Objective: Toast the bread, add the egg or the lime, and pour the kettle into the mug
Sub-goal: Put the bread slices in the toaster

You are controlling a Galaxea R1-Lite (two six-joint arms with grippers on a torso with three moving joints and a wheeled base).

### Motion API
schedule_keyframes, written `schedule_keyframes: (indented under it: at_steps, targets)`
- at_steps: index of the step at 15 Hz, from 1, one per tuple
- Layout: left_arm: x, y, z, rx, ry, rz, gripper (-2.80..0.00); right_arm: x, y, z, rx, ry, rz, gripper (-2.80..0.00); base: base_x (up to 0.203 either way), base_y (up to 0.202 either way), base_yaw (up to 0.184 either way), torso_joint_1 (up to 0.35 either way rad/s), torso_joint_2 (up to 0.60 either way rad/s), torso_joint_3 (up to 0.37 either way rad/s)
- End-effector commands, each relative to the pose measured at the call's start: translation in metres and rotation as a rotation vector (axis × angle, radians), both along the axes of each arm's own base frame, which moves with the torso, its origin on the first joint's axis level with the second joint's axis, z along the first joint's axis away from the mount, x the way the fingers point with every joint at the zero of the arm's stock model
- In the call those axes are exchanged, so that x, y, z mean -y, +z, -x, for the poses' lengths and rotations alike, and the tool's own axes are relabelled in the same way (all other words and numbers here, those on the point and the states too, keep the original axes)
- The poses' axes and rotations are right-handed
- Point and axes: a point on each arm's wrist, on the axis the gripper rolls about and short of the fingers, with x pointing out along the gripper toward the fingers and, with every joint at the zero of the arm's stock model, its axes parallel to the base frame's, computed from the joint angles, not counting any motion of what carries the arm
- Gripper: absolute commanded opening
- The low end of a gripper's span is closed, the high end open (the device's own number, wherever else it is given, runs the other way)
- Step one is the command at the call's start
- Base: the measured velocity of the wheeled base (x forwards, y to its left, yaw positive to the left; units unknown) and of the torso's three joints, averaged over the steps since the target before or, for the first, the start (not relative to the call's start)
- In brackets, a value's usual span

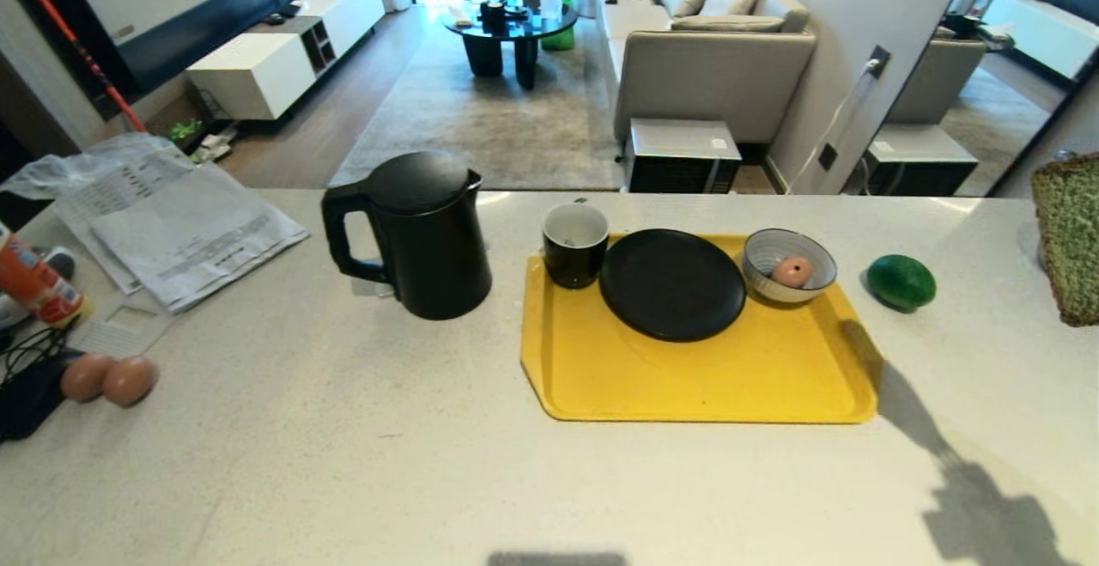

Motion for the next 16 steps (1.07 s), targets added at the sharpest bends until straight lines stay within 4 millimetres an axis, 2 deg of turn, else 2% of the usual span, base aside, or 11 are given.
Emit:
schedule_keyframes:
  at_steps: [1, 7, 16]
  targets:
    - [0.0000, -0.0042, -0.0011, -0.012, 0.002, 0.001, -2.80, 0.0000, 0.0003, 0.0006, 0.000, 0.000, 0.002, -2.80, 0.000, 0.007, -0.170, 0.005, 0.00, 0.002]
    - [0.0000, -0.0042, -0.0011, -0.012, 0.001, 0.001, -2.80, 0.0000, 0.0001, 0.0004, 0.000, 0.004, 0.004, -2.80, 0.001, 0.008, -0.155, 0.002, 0.00, 0.002]
    - [0.0000, -0.0042, -0.0011, -0.012, 0.001, 0.001, -2.80, -0.0001, -0.0011, 0.0002, -0.003, 0.006, 0.013, -2.80, 0.000, 0.000, -0.006, 0.000, 0.00, 0.000]
